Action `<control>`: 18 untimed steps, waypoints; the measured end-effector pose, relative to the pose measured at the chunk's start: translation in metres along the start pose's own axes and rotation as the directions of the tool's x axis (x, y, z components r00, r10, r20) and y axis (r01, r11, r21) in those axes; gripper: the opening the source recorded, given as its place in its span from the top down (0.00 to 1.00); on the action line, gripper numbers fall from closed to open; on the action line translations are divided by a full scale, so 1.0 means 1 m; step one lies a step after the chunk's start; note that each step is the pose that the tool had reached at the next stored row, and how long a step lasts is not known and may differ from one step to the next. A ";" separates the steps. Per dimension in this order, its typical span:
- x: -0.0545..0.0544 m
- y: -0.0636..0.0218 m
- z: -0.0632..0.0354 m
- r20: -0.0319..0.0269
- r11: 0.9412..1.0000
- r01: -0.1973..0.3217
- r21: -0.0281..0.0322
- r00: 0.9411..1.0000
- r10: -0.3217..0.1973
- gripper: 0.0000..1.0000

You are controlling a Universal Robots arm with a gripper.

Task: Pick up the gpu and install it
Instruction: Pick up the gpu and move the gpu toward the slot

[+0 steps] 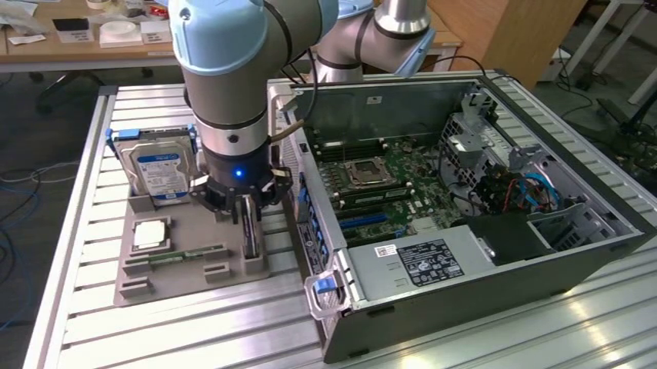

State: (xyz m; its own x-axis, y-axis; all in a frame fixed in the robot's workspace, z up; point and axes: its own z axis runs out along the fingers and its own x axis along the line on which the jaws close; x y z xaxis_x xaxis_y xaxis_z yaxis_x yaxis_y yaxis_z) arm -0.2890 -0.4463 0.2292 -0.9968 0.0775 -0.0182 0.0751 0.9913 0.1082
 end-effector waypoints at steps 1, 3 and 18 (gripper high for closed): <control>0.000 0.0000 0.0000 0.000 1.000 0.000 0.000 1.000 0.000 0.58; 0.000 0.0000 0.0002 0.000 1.000 0.000 0.000 1.000 0.000 0.58; 0.001 0.0017 0.0033 0.000 1.000 0.000 -0.001 1.000 0.000 0.58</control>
State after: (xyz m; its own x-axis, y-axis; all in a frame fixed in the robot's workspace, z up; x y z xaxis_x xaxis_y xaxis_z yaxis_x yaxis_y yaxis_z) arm -0.2892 -0.4442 0.2260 -0.9968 0.0777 -0.0181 0.0753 0.9912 0.1092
